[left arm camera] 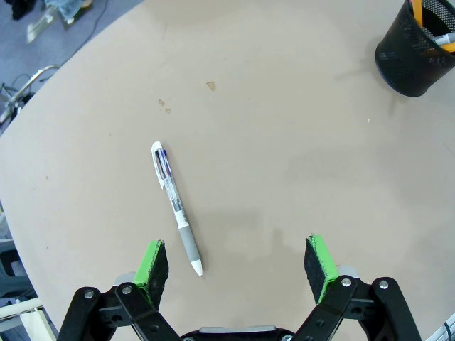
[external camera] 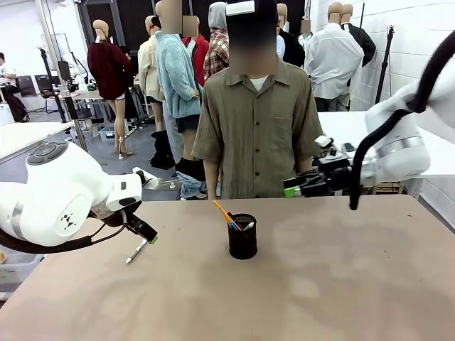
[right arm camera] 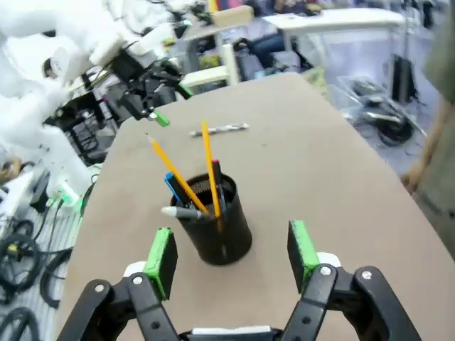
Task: Place the pens into the pen holder.
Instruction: Pick up a writing instrument from the table and place it into the Pen holder.
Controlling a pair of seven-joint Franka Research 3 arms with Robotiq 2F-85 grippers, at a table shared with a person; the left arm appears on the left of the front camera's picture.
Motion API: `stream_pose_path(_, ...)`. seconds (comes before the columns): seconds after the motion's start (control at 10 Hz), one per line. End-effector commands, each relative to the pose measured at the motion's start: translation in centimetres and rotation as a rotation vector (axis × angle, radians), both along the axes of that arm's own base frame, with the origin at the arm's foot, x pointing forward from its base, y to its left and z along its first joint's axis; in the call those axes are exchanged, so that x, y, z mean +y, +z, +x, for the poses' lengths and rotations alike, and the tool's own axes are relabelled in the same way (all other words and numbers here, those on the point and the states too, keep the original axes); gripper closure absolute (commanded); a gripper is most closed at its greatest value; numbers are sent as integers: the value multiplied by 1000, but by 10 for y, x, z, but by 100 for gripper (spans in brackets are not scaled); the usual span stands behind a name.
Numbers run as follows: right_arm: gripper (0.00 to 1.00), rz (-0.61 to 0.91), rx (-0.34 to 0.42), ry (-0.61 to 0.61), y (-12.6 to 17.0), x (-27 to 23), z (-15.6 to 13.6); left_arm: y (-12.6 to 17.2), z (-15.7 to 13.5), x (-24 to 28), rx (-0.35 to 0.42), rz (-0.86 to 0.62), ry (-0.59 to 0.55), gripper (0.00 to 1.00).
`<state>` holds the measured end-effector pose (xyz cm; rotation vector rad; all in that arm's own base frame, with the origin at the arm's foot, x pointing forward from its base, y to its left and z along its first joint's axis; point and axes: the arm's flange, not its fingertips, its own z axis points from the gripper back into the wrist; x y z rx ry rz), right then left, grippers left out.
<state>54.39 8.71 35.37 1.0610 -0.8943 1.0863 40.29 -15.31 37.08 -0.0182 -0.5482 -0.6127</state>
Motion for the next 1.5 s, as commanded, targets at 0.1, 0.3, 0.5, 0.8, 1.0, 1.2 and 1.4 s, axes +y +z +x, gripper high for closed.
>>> stream_pose_path(0.1,22,-165,244,-168,36,-10,-33,1,0,2,0,-4,4,0)
stream_pose_path(0.3,22,-276,382,-271,51,-21,-48,1,0,2,0,-4,4,0)
stream_pose_path(0.5,22,-378,453,-357,60,-27,-60,1,0,2,0,-4,4,0)
stream_pose_path(0.8,22,-328,405,-343,55,-32,-51,-1,12,-5,49,46,86,0)
stream_pose_path(1.0,22,-328,405,-343,55,-32,-51,-1,50,1,193,8,131,0)
stream_pose_path(1.2,22,-328,405,-343,55,-32,-51,-10,84,7,283,31,187,0)
stream_pose_path(1.4,22,-328,405,-343,55,-32,-51,-24,104,10,331,25,221,0)
